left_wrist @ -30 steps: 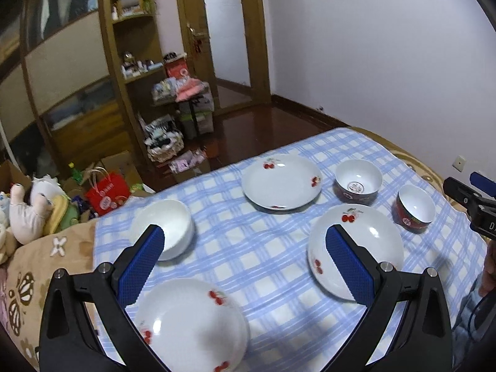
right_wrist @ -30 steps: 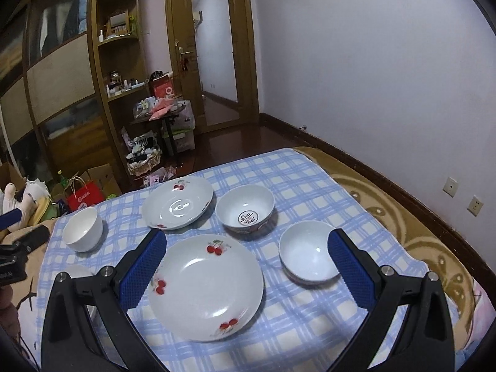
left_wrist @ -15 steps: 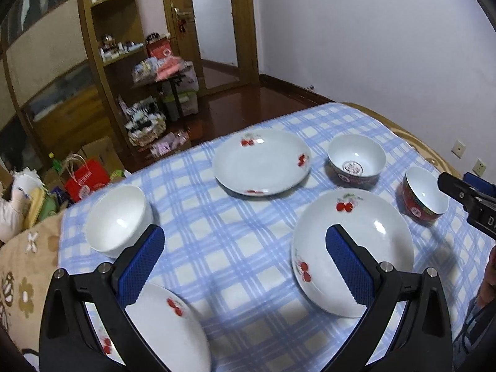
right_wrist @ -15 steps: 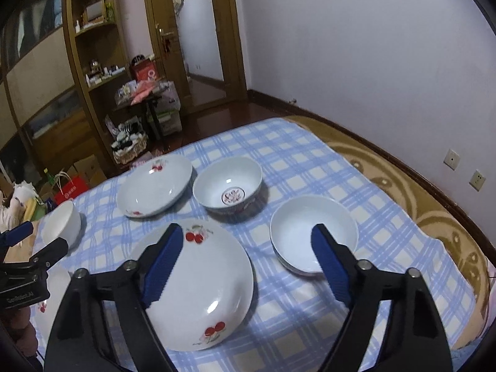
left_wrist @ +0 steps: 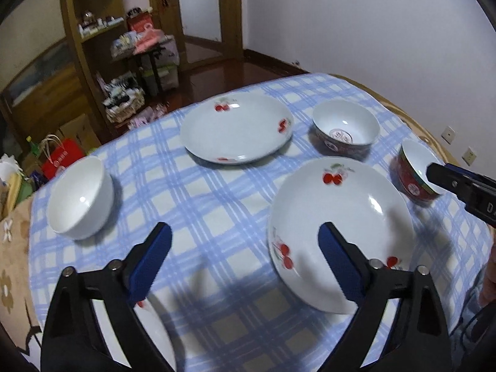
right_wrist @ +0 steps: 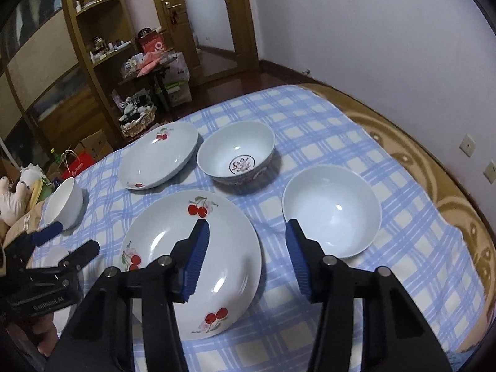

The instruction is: Organize plates and bowls

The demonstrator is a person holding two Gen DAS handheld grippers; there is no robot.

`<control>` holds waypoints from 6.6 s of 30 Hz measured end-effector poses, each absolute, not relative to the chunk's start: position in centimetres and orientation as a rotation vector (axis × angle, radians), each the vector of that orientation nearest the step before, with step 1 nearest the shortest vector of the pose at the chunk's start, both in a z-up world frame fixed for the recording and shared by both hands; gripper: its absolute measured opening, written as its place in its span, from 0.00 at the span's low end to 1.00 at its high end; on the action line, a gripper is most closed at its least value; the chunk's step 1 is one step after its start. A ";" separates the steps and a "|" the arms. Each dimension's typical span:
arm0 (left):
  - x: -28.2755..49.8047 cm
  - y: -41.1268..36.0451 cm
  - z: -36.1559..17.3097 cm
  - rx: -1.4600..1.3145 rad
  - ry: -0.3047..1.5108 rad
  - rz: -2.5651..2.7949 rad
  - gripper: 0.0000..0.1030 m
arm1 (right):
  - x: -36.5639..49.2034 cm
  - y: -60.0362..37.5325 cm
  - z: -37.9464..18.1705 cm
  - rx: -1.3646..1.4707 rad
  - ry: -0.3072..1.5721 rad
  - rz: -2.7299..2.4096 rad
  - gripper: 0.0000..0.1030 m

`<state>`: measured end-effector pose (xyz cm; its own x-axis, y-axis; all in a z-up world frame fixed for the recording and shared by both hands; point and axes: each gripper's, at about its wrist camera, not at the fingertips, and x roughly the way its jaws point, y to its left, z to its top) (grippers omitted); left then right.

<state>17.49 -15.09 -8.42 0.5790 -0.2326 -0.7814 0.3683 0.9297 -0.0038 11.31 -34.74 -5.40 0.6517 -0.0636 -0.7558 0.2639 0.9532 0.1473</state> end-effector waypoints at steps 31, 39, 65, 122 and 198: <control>19.1 -16.4 -14.9 0.039 1.119 -0.452 0.15 | 13.4 -36.8 -12.3 0.399 1.057 -0.096 0.13; 19.3 -16.4 -14.9 0.025 1.094 -0.444 0.15 | 13.9 -36.8 -12.8 0.381 1.061 -0.122 0.07; 19.6 -14.5 -14.9 -0.079 1.173 -0.472 0.17 | 13.5 -36.0 -11.3 0.397 1.066 -0.086 0.08; 12.7 -15.1 -15.9 0.040 1.255 -0.465 0.19 | 6.3 -34.4 -12.4 0.358 1.208 -0.155 0.08; 10.3 -7.5 -7.0 0.098 1.143 -0.277 0.23 | 4.8 -32.6 -5.1 0.356 1.004 -0.096 0.81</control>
